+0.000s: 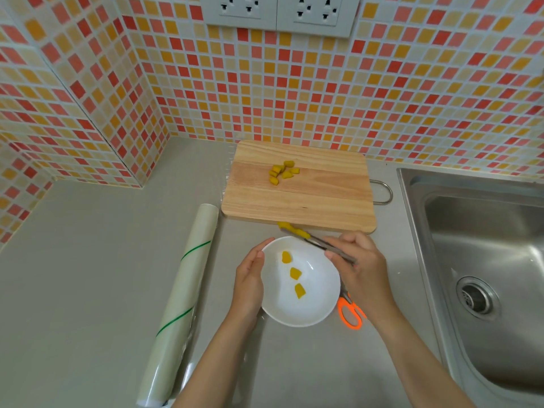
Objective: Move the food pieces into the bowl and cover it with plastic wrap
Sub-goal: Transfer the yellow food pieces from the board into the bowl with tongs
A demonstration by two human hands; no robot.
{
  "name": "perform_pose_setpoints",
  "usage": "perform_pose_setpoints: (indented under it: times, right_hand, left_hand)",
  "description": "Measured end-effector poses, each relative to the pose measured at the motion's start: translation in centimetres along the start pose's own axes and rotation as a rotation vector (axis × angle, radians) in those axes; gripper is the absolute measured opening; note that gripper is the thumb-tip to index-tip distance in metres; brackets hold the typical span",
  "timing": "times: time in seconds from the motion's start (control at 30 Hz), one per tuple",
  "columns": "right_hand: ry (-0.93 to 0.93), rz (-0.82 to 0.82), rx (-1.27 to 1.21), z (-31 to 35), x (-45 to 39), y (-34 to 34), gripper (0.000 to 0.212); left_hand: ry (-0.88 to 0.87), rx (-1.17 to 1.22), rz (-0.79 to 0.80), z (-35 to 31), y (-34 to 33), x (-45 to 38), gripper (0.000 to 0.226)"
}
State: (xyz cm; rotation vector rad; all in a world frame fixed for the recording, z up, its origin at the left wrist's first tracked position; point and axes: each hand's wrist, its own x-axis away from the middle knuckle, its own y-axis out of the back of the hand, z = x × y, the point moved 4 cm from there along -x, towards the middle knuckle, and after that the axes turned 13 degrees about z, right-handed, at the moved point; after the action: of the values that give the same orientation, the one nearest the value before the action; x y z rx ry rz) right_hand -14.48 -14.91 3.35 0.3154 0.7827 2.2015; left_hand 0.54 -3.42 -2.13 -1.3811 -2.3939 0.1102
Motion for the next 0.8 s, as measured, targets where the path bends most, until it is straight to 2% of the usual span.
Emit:
perform_pose_setpoints:
  times: [0.13,0.33,0.43,0.8]
  right_hand:
    - [-0.042,0.137,0.019,0.0,2.9,0.0,0.033]
    - [-0.073,0.019,0.052,-0.3,2.7,1.5,0.038]
    - [-0.096,-0.032,0.048,-1.1,0.5,1.9,0.039]
    - [-0.231,-0.011,0.185,-3.5,-12.9,-0.8,0.038]
  left_hand:
    - [-0.002,0.006,-0.003,0.0,0.0,0.1,0.032]
    - [0.005,-0.01,-0.004,0.1,0.0,0.3,0.032]
    - [0.007,-0.015,-0.013,0.1,0.1,0.2,0.033]
    - [0.016,0.006,-0.023,0.6,0.1,0.1,0.032]
